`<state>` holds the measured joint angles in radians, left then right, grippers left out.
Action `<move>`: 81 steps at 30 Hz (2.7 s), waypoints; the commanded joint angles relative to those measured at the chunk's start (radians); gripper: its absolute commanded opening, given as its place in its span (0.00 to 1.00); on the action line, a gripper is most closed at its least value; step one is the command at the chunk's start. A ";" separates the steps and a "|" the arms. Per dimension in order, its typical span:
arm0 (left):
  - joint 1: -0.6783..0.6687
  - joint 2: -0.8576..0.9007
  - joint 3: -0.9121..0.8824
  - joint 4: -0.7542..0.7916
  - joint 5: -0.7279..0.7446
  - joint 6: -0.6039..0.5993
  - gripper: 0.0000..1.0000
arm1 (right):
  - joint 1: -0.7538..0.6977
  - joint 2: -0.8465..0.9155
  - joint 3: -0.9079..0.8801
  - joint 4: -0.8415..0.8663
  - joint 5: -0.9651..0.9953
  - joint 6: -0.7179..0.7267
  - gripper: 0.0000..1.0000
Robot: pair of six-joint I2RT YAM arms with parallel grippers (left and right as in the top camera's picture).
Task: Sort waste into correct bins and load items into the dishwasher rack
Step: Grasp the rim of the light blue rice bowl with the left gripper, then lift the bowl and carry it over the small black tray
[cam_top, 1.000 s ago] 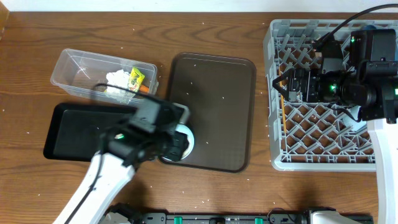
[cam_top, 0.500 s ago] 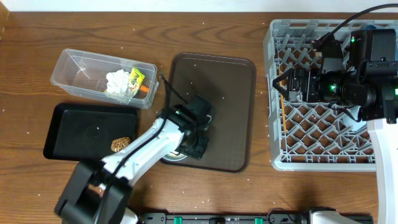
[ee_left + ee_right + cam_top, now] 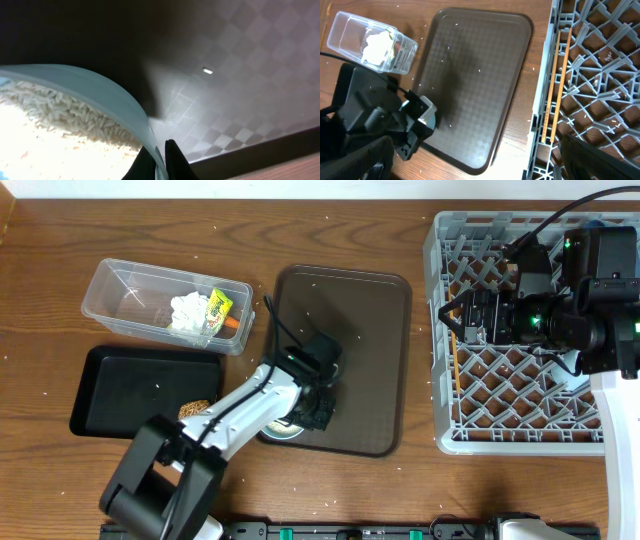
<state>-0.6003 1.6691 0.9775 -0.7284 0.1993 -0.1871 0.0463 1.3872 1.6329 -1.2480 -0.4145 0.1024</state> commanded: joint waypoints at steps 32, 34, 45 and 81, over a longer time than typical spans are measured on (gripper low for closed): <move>-0.069 -0.137 0.005 0.006 -0.100 -0.051 0.37 | 0.007 0.000 0.001 0.002 -0.001 -0.002 0.99; -0.077 -0.084 0.005 0.018 -0.100 -0.051 0.27 | 0.007 0.000 0.001 0.002 -0.001 -0.002 0.99; -0.077 0.084 0.005 0.084 -0.111 -0.034 0.06 | 0.007 0.000 0.001 0.004 -0.001 -0.002 0.99; 0.570 -0.614 0.041 -0.139 0.207 0.064 0.07 | 0.007 0.000 0.001 0.003 -0.001 -0.002 0.99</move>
<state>-0.1837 1.0927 1.0088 -0.8612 0.2070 -0.1970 0.0463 1.3872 1.6329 -1.2442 -0.4141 0.1024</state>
